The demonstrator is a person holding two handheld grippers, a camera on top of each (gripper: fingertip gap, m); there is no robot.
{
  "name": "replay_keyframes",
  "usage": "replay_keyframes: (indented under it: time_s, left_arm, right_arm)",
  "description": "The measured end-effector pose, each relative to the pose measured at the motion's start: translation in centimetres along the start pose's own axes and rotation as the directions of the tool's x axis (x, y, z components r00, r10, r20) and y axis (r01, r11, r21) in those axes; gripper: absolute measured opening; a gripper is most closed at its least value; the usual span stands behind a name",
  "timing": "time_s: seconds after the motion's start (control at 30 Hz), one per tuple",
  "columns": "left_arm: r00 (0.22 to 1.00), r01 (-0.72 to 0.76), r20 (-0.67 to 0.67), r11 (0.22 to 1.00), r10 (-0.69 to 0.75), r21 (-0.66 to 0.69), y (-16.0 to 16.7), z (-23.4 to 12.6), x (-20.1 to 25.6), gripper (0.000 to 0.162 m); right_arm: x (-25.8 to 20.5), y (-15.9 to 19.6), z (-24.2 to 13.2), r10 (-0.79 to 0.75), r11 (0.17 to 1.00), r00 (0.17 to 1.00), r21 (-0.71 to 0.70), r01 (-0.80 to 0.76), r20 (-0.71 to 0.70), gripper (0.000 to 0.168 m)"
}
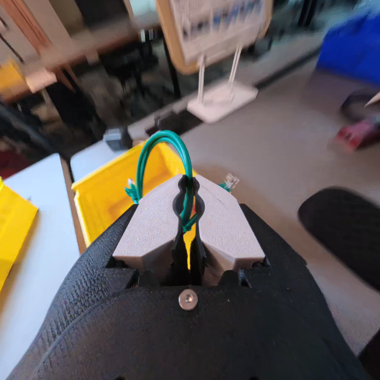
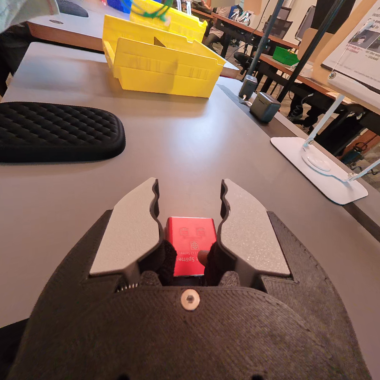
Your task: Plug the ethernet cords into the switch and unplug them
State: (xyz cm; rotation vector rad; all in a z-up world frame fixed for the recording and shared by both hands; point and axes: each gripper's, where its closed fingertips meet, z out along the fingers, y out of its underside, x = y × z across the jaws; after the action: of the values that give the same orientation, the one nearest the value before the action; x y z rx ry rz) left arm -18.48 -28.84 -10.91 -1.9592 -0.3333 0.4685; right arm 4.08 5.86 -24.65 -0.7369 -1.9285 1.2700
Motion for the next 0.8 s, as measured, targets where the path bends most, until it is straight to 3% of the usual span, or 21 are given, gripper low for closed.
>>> replay_keyframes:
  time_s: [0.1,0.2,0.33,0.43,0.5,0.6,0.7,0.8]
  left_arm:
    - [0.994,0.078,-0.093,0.952,-0.052,0.297,-5.3,-1.5,3.9,0.006]
    - [0.975,0.164,-0.213,0.864,-0.068,0.476,-8.3,-1.8,8.0,0.006]
    - [0.916,0.349,-0.375,0.74,-0.141,0.575,-9.8,-0.3,11.8,0.006]
    - [0.789,0.559,-0.578,0.633,-0.208,0.536,-10.0,1.5,15.0,0.006]
    - [0.715,0.611,-0.665,0.655,-0.217,0.443,-9.5,3.3,17.8,0.006]
    - [0.708,0.516,-0.677,0.801,-0.2,0.304,-7.5,6.2,21.7,0.006]
    - [0.707,0.392,-0.687,0.901,-0.166,0.186,-5.8,8.1,24.8,0.006]
    - [0.689,0.291,-0.712,0.951,-0.134,0.103,-4.7,9.0,27.2,0.006]
  right_arm:
    - [-0.3,-0.7,0.1,-0.015,1.0,1.0,0.024,0.015,0.003,0.058]
    - [-0.9,-2.5,0.2,-0.039,0.997,0.999,0.065,0.038,0.013,0.057]
    - [-3.5,-6.9,0.9,-0.063,0.983,0.997,0.173,0.053,0.053,0.054]
    - [-6.1,-10.7,2.0,-0.112,0.964,0.992,0.249,0.095,0.057,0.048]
    - [-7.9,-12.6,2.7,-0.2,0.946,0.977,0.274,0.175,0.067,0.048]
    - [-9.3,-15.6,2.7,-0.348,0.894,0.936,0.318,0.315,0.051,0.038]
    - [-9.2,-17.7,2.7,-0.371,0.89,0.923,0.322,0.322,0.105,0.034]
    - [-9.4,-17.1,4.4,-0.374,0.917,0.906,0.23,0.327,0.201,0.041]
